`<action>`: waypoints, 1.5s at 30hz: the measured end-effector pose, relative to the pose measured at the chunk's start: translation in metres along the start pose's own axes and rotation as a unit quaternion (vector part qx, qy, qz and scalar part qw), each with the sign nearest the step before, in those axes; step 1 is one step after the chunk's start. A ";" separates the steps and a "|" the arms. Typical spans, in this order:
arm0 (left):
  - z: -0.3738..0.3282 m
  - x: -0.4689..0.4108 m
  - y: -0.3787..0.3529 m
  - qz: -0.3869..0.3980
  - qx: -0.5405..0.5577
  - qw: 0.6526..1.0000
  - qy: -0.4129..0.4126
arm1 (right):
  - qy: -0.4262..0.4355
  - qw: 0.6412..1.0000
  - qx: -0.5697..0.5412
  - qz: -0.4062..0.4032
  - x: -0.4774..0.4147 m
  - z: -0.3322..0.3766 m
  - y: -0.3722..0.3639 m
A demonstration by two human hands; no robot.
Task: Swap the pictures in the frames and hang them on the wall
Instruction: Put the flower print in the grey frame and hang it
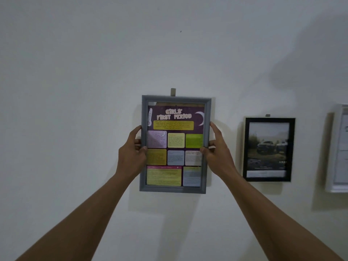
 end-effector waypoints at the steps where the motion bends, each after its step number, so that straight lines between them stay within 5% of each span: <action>1: -0.001 -0.002 0.002 0.002 0.009 1.000 0.002 | 0.002 1.000 -0.008 -0.002 0.000 0.001 0.001; 17: -0.087 0.007 0.012 0.027 0.164 0.986 0.000 | 0.014 0.994 -0.108 -0.001 0.036 0.023 0.075; 25: -0.135 0.081 -0.022 0.217 0.258 0.934 0.119 | -0.040 0.993 -0.110 0.022 0.086 -0.012 0.154; 34: -0.175 0.208 -0.061 0.184 0.291 0.911 0.229 | -0.117 0.990 -0.071 0.044 0.181 -0.081 0.205; 45: -0.171 0.347 -0.077 0.163 0.209 0.905 0.333 | -0.281 0.955 -0.067 0.073 0.298 -0.189 0.193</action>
Point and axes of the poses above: each hand's wrist, its own x-axis away from the middle knuckle, its own y-axis out of the back of the hand, z = x × y, the point moved 2 cm from there along -x, towards the middle knuckle, and after that the axes turned 11 degrees about -y, right-handed, at the moved point
